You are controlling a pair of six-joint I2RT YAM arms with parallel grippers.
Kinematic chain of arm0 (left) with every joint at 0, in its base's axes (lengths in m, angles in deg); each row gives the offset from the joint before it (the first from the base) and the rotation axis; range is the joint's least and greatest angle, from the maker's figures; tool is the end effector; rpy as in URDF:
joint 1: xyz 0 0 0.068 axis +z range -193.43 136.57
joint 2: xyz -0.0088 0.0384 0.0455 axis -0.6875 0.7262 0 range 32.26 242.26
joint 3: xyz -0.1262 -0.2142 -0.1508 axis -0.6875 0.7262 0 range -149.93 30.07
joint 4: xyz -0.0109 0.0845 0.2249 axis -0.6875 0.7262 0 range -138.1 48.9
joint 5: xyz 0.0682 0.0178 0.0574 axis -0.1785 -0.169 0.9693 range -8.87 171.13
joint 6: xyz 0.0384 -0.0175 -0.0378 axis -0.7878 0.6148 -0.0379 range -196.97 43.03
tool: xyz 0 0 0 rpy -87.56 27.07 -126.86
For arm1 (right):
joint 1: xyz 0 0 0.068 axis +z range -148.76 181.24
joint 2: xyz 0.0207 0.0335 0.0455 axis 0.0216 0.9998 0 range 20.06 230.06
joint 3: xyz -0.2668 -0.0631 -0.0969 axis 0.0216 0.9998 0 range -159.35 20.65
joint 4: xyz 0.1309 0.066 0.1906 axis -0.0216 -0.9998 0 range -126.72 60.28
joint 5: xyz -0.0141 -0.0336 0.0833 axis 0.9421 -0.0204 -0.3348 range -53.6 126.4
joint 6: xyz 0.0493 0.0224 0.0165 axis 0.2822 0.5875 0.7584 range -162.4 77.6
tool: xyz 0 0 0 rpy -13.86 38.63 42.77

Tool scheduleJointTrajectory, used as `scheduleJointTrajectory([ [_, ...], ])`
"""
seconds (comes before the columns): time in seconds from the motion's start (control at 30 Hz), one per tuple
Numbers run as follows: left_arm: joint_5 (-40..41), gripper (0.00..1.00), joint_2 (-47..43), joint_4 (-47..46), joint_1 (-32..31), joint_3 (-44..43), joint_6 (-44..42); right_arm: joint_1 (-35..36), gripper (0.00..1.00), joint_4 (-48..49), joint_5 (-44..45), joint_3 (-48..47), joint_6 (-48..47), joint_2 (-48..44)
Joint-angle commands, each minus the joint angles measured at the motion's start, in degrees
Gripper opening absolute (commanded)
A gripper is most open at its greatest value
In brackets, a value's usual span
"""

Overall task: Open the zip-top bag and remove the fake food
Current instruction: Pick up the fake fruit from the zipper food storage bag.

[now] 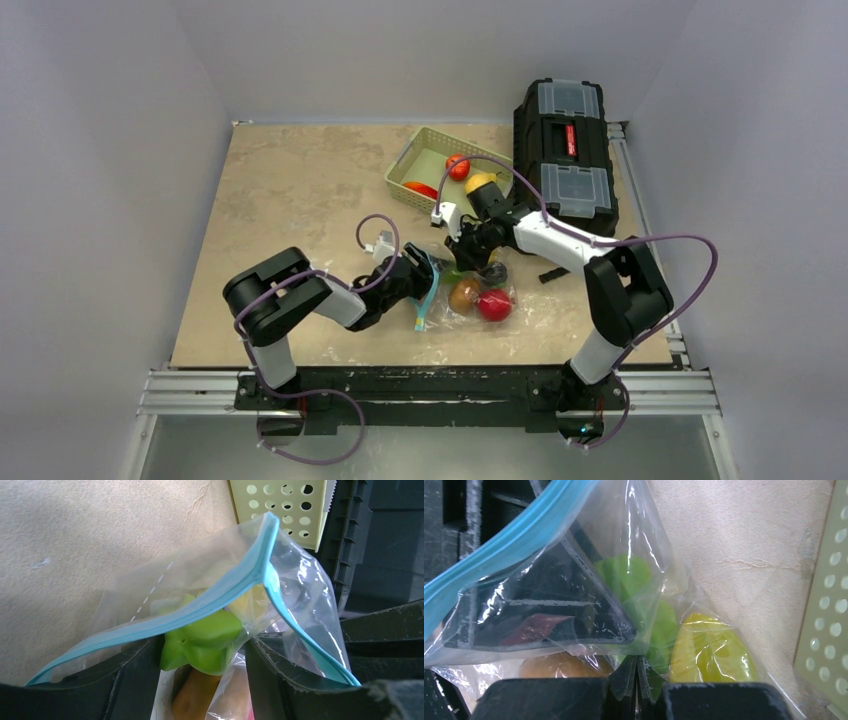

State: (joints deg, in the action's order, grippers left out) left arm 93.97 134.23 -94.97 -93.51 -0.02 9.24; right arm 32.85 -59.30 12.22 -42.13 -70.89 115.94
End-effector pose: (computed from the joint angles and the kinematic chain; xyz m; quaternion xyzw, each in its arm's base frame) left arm 0.2036 -0.2296 0.1494 -0.3170 0.7782 -0.4604 0.2862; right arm 0.2629 0.1808 0.2255 -0.5186 0.7976 0.2097 0.2254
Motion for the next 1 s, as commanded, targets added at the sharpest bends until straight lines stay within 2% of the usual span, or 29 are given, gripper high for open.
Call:
scheduleJointTrajectory([
  [0.0, 1.37, 0.58, -1.94, -6.61, 0.67, 2.71, -0.81, 0.23, 0.00, 1.20, -0.63, -1.77, 2.93, 0.14],
  [0.17, 0.56, 0.58, -0.54, -16.22, 1.68, 5.85, -2.95, -0.26, 0.00, 2.19, 0.73, -1.47, 4.18, -0.85],
  [0.33, -0.31, 0.44, 1.64, -19.79, 2.52, 6.77, -2.29, -0.43, 0.00, 2.79, 2.75, -1.21, 4.80, -0.79],
  [0.4, -0.57, 0.43, 1.98, -20.36, 2.67, 6.83, -2.25, -0.43, 0.00, 2.72, 3.13, -1.28, 4.99, -0.43],
  [0.53, -1.94, 0.43, 2.37, -20.58, 2.83, 5.98, -3.24, -0.42, 0.00, 2.15, 2.45, -1.59, 4.74, 0.43],
  [0.7, -4.95, 0.50, 3.57, -20.40, 2.88, 3.68, -4.72, -0.37, 0.00, 1.26, 2.44, -1.94, 4.33, 1.86],
  [0.8, -6.42, 0.51, 4.61, -21.34, 2.86, 2.59, -4.98, -0.25, 0.00, 0.92, 2.91, -2.07, 4.40, 2.79],
  [0.93, -6.74, 0.49, 4.69, -20.73, 2.86, 1.96, -5.12, 0.11, 0.00, 0.67, 2.92, -2.21, 4.53, 3.39],
  [0.97, -6.56, 0.46, 4.53, -20.65, 2.86, 2.01, -5.28, 0.07, 0.00, 0.59, 2.92, -2.25, 4.51, 3.43],
])
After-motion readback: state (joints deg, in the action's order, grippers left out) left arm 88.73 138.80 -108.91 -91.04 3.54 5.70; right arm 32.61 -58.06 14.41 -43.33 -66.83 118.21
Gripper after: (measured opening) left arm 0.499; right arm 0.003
